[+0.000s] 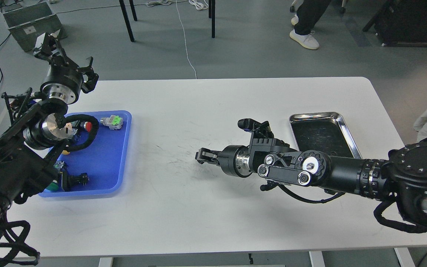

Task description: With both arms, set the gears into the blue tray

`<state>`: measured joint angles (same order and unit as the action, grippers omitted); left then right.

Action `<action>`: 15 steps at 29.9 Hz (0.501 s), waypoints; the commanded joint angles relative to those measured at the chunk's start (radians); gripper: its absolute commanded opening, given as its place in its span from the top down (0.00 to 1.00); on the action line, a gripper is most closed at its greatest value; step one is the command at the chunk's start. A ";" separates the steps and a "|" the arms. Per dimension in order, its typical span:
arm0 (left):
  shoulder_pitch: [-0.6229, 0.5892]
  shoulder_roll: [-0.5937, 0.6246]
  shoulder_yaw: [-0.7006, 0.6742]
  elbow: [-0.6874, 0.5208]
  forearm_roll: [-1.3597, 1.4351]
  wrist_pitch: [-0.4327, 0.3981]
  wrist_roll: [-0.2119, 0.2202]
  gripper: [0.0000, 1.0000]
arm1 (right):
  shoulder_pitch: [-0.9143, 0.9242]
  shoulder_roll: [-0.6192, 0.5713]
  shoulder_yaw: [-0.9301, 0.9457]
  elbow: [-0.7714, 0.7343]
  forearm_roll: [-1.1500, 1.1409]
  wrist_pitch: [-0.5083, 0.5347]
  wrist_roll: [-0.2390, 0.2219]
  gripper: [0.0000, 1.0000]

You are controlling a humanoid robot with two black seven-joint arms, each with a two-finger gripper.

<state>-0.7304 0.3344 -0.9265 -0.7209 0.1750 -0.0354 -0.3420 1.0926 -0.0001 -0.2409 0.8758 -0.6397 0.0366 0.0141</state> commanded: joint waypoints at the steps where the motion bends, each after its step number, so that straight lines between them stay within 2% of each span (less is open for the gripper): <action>1: -0.001 0.001 0.000 0.000 0.000 0.000 0.001 0.01 | 0.001 0.000 0.000 0.000 0.005 -0.009 0.001 0.51; 4: -0.003 0.000 0.000 0.000 0.000 0.002 0.001 0.01 | 0.001 0.000 0.000 0.000 0.008 -0.030 0.006 0.43; 9: -0.003 -0.002 0.000 0.000 0.000 0.003 0.001 0.01 | 0.003 0.000 0.005 -0.005 0.011 -0.075 0.010 0.23; 12: -0.003 0.001 0.000 0.000 0.000 0.005 0.001 0.02 | 0.007 0.000 0.026 -0.020 0.012 -0.098 0.012 0.17; 15: -0.001 0.006 0.000 0.000 0.003 0.003 0.003 0.01 | 0.013 0.000 0.125 -0.056 0.014 -0.109 0.012 0.11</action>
<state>-0.7333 0.3362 -0.9268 -0.7209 0.1748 -0.0311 -0.3403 1.1004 0.0000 -0.1958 0.8525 -0.6276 -0.0620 0.0260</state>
